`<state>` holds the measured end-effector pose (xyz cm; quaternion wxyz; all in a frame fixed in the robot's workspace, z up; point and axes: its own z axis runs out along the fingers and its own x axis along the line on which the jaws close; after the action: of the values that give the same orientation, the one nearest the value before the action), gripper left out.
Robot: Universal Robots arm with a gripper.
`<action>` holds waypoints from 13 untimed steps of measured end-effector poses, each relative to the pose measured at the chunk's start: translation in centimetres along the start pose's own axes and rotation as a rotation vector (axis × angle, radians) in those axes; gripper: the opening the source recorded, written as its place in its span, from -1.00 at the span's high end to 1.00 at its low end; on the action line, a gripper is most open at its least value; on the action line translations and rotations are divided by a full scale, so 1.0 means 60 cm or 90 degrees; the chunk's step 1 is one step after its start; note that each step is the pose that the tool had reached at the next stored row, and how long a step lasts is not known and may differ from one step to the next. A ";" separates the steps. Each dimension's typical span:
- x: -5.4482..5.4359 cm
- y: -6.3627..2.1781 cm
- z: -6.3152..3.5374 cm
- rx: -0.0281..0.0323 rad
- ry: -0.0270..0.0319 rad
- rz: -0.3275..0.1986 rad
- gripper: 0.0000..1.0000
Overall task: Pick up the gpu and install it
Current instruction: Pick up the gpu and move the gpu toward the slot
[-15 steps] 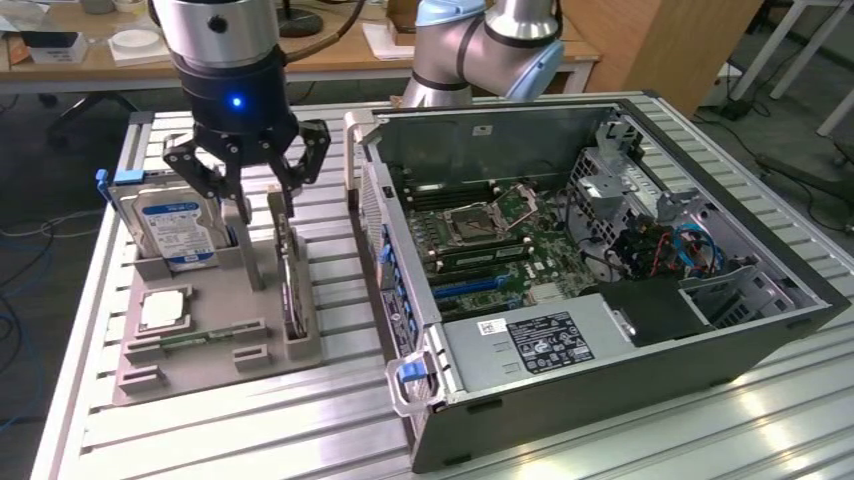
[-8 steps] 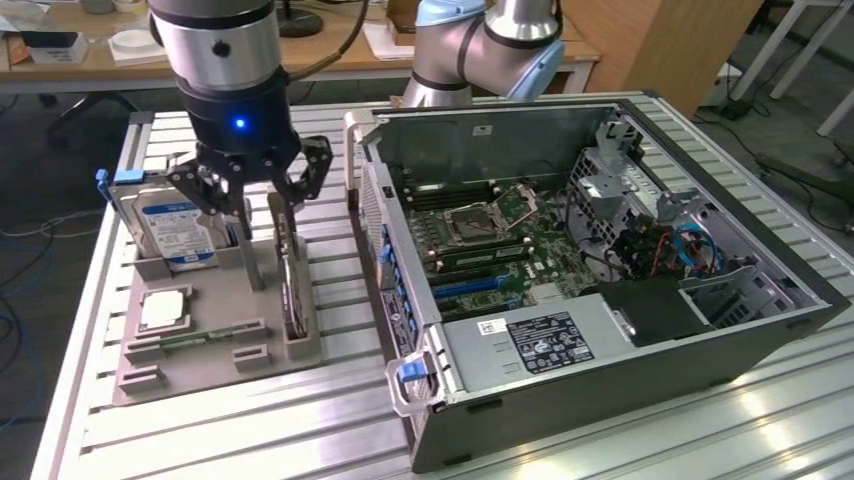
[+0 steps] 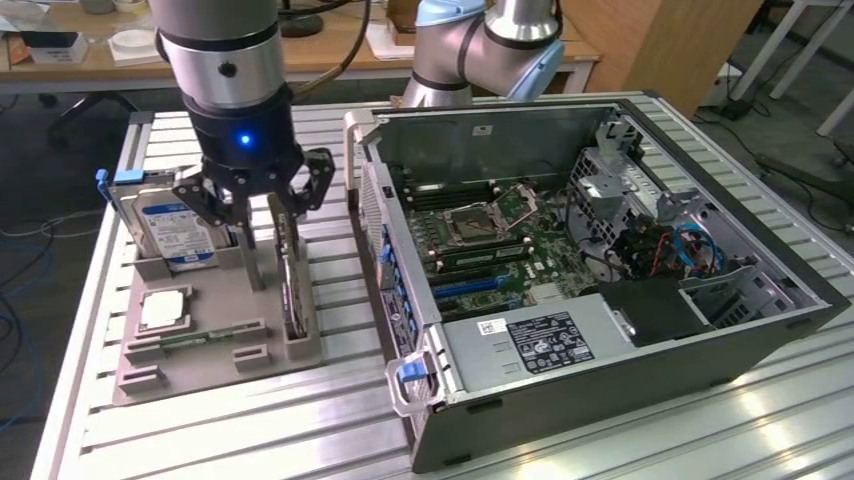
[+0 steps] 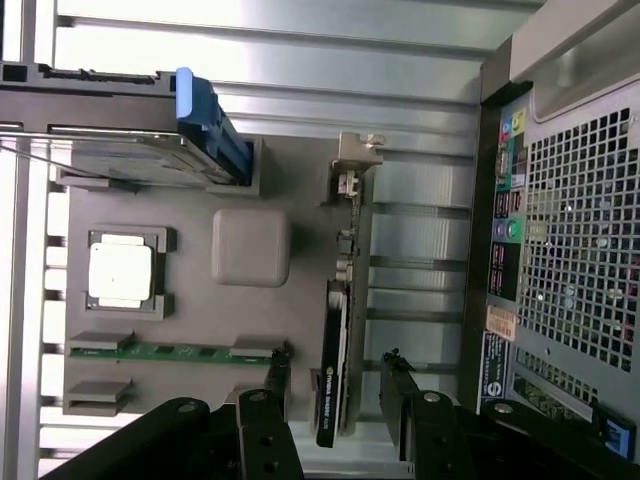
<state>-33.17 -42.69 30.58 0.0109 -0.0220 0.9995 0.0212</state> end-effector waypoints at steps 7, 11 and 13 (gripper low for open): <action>-0.001 -0.003 0.015 0.0000 0.0000 0.000 0.03; 0.000 -0.005 0.027 0.0000 0.0000 0.000 0.03; -0.001 -0.006 0.033 -0.0001 -0.0001 0.000 0.03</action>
<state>-33.06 -42.94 28.60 0.0109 -0.0221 0.9995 0.0212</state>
